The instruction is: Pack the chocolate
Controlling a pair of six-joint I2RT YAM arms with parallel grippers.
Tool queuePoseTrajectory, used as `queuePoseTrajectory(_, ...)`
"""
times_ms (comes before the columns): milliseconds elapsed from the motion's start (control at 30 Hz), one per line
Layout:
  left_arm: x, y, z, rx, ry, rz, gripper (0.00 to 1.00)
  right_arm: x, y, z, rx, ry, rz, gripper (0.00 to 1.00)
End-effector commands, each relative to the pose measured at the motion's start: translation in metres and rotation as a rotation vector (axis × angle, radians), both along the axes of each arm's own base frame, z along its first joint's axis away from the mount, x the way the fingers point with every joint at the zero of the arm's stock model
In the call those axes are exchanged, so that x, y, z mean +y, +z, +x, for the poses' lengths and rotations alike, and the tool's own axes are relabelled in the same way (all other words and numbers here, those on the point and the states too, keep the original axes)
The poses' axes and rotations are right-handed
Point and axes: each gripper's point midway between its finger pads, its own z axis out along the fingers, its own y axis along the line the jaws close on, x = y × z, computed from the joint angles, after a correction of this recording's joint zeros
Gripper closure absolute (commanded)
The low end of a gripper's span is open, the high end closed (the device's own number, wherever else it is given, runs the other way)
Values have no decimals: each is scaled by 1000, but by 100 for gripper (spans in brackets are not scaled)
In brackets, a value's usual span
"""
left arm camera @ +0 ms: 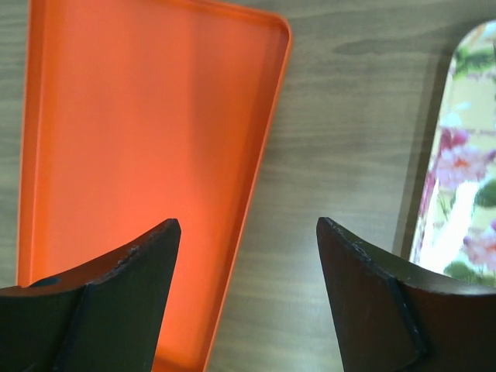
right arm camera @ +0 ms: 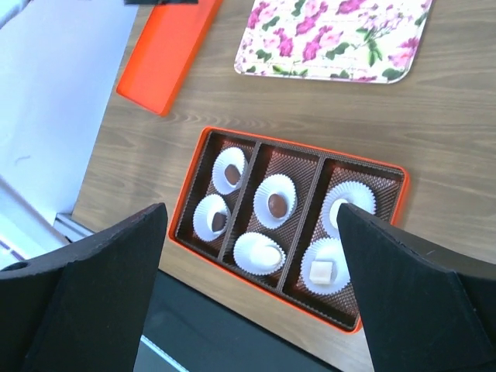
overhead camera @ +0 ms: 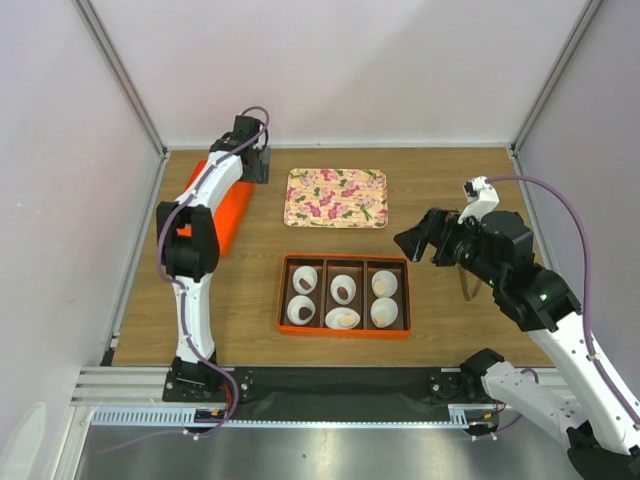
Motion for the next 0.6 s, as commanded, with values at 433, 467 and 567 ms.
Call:
queuePoseTrajectory(433, 28, -76, 2, 130, 17, 15, 25, -52, 9, 36, -69, -223, -170, 1)
queuePoseTrajectory(467, 27, -77, 4, 125, 14, 6, 25, -53, 3, 37, -60, -235, -171, 1)
queuePoseTrajectory(567, 21, -84, 10, 119, -3, -27, 28, -46, -10, 35, -43, -210, -139, 1)
